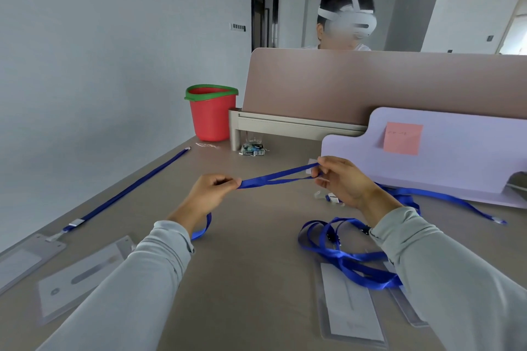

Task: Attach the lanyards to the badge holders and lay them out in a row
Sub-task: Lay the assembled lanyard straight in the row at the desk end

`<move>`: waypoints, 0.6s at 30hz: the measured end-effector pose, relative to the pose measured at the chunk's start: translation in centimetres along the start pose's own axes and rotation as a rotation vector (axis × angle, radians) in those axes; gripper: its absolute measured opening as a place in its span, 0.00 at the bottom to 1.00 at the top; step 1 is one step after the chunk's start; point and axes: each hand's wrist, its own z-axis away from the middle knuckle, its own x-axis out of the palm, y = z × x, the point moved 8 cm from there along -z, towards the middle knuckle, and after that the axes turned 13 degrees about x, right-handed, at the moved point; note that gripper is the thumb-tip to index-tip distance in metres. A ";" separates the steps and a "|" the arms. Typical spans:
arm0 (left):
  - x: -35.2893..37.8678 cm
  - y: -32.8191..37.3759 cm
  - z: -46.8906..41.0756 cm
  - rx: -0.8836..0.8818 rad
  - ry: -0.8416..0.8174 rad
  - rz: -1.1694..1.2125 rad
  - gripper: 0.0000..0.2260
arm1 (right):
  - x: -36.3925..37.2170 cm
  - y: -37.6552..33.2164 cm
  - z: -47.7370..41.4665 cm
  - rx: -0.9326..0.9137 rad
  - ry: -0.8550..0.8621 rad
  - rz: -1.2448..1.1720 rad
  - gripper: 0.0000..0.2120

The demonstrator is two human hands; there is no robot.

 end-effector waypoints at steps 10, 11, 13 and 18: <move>0.0 -0.7 -0.1 -0.015 -0.010 0.037 0.10 | -1.8 -0.5 0.1 -0.063 0.295 0.183 0.08; 0.2 -0.6 -0.1 -0.012 -0.022 0.039 0.10 | -2.2 -0.7 0.2 -0.086 0.394 0.252 0.08; 0.6 -0.3 -0.1 -0.006 -0.030 0.047 0.09 | -2.3 -1.2 0.4 -0.122 0.534 0.363 0.11; 0.4 -0.2 -0.1 -0.006 -0.015 0.057 0.09 | -1.4 -0.4 -0.4 -0.018 0.379 0.198 0.13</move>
